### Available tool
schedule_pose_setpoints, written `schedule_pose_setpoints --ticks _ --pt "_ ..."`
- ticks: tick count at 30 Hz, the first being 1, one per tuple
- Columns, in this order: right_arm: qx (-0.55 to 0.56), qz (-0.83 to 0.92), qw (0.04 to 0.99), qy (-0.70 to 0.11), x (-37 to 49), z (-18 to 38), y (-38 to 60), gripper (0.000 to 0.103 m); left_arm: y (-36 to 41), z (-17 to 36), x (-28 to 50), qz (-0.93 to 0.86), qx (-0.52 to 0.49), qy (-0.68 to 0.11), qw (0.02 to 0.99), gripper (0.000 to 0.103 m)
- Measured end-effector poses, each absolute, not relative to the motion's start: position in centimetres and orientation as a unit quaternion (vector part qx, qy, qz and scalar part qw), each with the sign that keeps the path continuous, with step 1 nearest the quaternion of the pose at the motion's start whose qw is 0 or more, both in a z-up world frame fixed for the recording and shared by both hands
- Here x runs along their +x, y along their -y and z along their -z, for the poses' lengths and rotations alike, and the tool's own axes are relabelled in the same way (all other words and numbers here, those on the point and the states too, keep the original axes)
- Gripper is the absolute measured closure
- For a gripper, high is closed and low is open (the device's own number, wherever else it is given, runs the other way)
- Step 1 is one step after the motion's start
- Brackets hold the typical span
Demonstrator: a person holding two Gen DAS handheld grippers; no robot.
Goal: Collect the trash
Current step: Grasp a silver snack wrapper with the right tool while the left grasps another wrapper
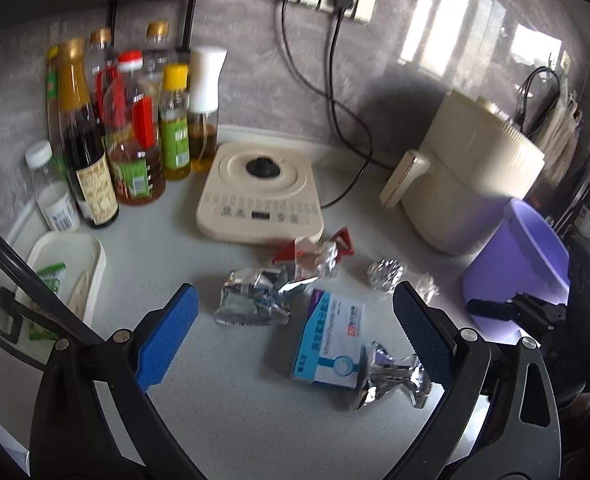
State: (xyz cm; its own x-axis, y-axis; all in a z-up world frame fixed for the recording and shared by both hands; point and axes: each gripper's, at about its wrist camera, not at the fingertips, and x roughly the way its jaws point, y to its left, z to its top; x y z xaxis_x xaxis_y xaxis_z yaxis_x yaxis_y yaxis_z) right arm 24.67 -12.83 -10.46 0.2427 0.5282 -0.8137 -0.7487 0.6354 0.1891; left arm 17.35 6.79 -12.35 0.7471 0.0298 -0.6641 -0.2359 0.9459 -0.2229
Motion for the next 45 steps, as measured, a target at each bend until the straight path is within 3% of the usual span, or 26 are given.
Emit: schedule_pose_setpoints --ticks 6,9,11,13,25,28,30,35,45 --pt "-0.146 -0.415 0.738 -0.511 25.5 14.3 11.4 0.023 -7.3 14.9 19.2 -0.071 -0.151 -0.373 0.913 0.006" --pt "-0.15 -0.417 0.713 -0.544 26.4 16.2 10.8 0.043 -7.7 16.0 20.5 -0.07 -0.153 -0.385 0.907 0.006" --pt "-0.14 -0.424 0.7 -0.558 27.1 16.5 10.8 0.063 -7.9 16.7 21.3 -0.07 -0.152 -0.394 0.903 0.006" --pt "-0.146 -0.43 0.697 -0.555 27.3 16.4 10.7 0.068 -8.2 17.5 22.1 -0.072 -0.151 -0.403 0.9 0.006" --pt "-0.129 -0.43 0.71 -0.542 29.2 15.6 11.5 0.072 -10.1 22.4 26.1 -0.093 -0.148 -0.466 0.867 0.008" --pt "-0.127 -0.427 0.715 -0.539 29.4 15.5 11.5 0.072 -10.1 22.8 26.2 -0.09 -0.148 -0.477 0.862 0.03" --pt "-0.124 -0.427 0.717 -0.536 29.5 15.4 11.5 0.072 -10.1 23.1 26.1 -0.088 -0.15 -0.487 0.856 0.061" --pt "-0.12 -0.426 0.729 -0.522 29.3 14.4 11.7 0.072 -9.8 21.9 25.0 -0.083 -0.161 -0.477 0.86 0.067" --pt "-0.092 -0.434 0.771 -0.457 28.6 8.8 13.2 0.072 -8.7 16.1 23.0 -0.078 -0.15 -0.415 0.894 0.067"
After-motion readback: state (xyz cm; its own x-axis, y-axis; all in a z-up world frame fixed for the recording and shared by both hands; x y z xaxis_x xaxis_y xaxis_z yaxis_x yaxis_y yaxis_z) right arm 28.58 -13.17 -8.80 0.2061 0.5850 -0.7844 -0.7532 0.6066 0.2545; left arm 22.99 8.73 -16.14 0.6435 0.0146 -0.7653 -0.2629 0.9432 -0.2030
